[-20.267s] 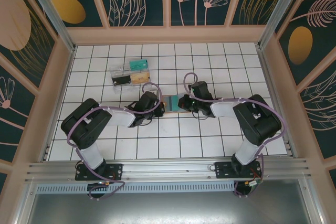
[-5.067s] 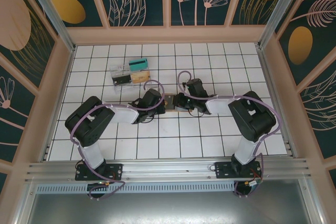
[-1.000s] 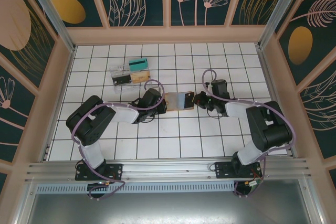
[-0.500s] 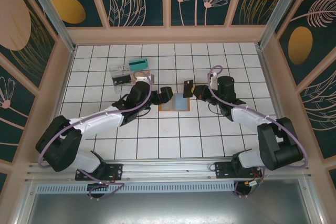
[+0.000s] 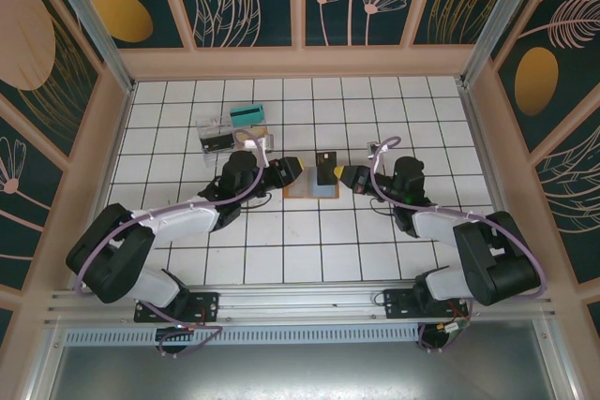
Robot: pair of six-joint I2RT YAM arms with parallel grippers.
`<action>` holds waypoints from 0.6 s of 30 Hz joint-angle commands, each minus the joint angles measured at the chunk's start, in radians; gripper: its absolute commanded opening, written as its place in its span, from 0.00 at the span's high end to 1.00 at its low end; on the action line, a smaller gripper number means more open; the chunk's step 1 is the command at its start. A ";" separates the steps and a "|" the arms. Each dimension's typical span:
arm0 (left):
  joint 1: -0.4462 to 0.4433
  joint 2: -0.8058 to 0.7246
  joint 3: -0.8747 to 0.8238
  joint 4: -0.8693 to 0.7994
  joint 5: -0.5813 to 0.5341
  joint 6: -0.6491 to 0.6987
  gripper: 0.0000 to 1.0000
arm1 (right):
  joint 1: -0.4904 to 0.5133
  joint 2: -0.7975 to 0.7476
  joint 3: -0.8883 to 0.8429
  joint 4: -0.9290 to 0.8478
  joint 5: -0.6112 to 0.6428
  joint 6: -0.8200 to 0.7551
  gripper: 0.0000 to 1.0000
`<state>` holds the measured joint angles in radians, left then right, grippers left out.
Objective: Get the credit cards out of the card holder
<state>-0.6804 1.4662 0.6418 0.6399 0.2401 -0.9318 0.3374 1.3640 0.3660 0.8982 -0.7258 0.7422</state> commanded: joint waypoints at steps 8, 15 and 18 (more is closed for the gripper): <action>0.004 0.081 -0.025 0.262 0.152 -0.112 0.77 | 0.011 0.007 -0.047 0.283 -0.078 0.087 1.00; 0.003 0.135 -0.019 0.331 0.215 -0.143 0.76 | 0.015 0.023 -0.044 0.298 -0.084 0.090 1.00; -0.001 0.144 -0.018 0.355 0.231 -0.150 0.75 | 0.017 0.030 -0.040 0.291 -0.083 0.088 1.00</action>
<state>-0.6804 1.5967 0.6289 0.9051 0.4259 -1.0607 0.3466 1.3804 0.3283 1.1263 -0.7868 0.8261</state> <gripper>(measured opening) 0.249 0.051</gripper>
